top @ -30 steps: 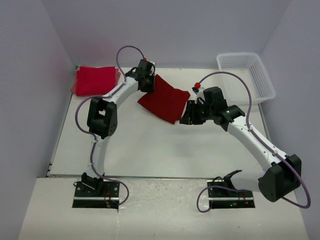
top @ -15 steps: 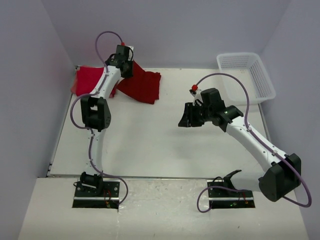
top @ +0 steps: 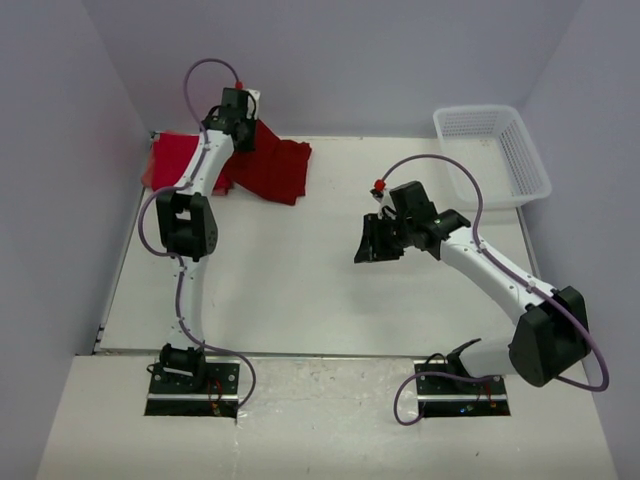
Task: Fold and stack the t-shirts
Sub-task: Put the neatly folded tshirt into the corner of the board with the left arm
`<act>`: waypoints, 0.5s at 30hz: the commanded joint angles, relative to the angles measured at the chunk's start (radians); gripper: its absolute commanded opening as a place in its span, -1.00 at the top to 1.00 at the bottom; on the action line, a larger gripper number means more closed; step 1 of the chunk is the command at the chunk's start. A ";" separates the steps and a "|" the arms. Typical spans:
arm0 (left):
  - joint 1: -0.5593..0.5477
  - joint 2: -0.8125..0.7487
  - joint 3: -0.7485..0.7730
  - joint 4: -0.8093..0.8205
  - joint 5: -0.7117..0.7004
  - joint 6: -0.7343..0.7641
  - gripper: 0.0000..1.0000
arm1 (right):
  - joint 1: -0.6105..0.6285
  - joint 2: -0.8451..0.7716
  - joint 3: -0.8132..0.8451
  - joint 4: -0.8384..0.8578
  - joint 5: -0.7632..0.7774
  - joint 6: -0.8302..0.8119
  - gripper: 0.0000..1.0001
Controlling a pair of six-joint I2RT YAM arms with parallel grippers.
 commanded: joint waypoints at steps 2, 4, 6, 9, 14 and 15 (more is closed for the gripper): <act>0.046 -0.081 0.052 0.051 -0.037 0.056 1.00 | 0.011 0.006 0.006 0.005 -0.025 -0.004 0.21; 0.058 -0.097 0.061 0.048 -0.029 0.056 1.00 | 0.013 0.012 0.009 0.002 -0.026 -0.004 0.21; 0.061 -0.120 0.058 0.057 -0.028 0.060 1.00 | 0.014 0.018 0.009 -0.002 -0.025 -0.005 0.21; 0.064 -0.146 0.055 0.068 -0.035 0.073 1.00 | 0.020 0.026 0.010 0.000 -0.025 -0.005 0.21; 0.064 -0.179 0.059 0.067 -0.046 0.086 1.00 | 0.024 0.048 0.012 0.005 -0.027 -0.008 0.21; 0.064 -0.186 0.055 0.070 -0.049 0.091 1.00 | 0.024 0.051 0.009 0.006 -0.029 -0.007 0.21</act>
